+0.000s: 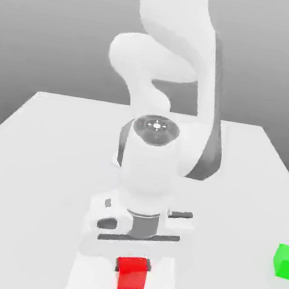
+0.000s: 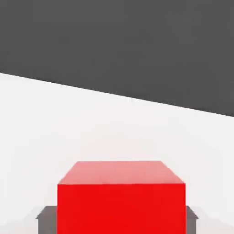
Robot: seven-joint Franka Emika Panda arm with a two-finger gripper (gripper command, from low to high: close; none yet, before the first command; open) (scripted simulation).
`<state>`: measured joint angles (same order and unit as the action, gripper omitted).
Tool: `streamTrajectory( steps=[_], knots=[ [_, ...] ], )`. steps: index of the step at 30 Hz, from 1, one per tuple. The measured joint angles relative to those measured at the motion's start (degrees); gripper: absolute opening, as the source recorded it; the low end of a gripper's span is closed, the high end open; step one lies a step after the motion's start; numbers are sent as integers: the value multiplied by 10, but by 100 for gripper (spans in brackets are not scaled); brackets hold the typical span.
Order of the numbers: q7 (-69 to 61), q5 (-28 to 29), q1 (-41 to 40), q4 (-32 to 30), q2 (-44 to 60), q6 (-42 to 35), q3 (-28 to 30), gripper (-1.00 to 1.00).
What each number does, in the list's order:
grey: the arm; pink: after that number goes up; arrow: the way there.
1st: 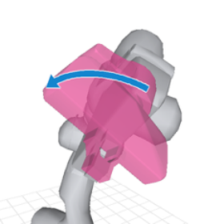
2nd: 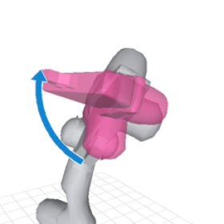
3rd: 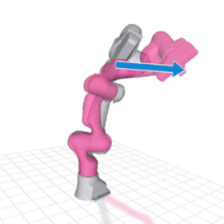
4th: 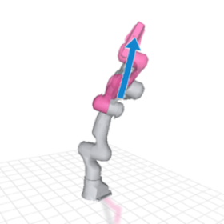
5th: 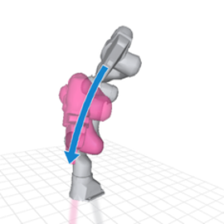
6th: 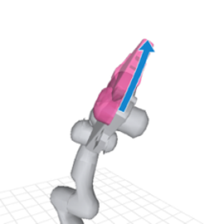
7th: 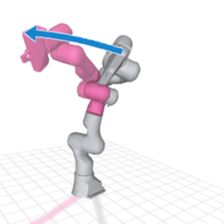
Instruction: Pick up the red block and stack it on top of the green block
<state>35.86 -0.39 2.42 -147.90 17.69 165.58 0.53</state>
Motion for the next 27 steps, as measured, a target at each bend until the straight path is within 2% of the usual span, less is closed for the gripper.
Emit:
streamTrajectory(
  steps=[2, 8, 19, 21, 23, 24, 27],
  knots=[
    [1, 2, -2, 0, 4, 3, -1, -100],
    [-4, 4, 5, -12, -98, -86, -9, -100],
    [-129, 54, 171, 55, -97, -158, -196, -100],
    [-128, 91, 207, 74, -56, -141, -206, -100],
    [-110, 124, 229, 81, -15, -109, -192, -100],
    [-103, 136, 237, 83, -1, -98, -185, 100],
    [-103, 136, 237, 83, -1, -98, -185, 100]
  ],
)
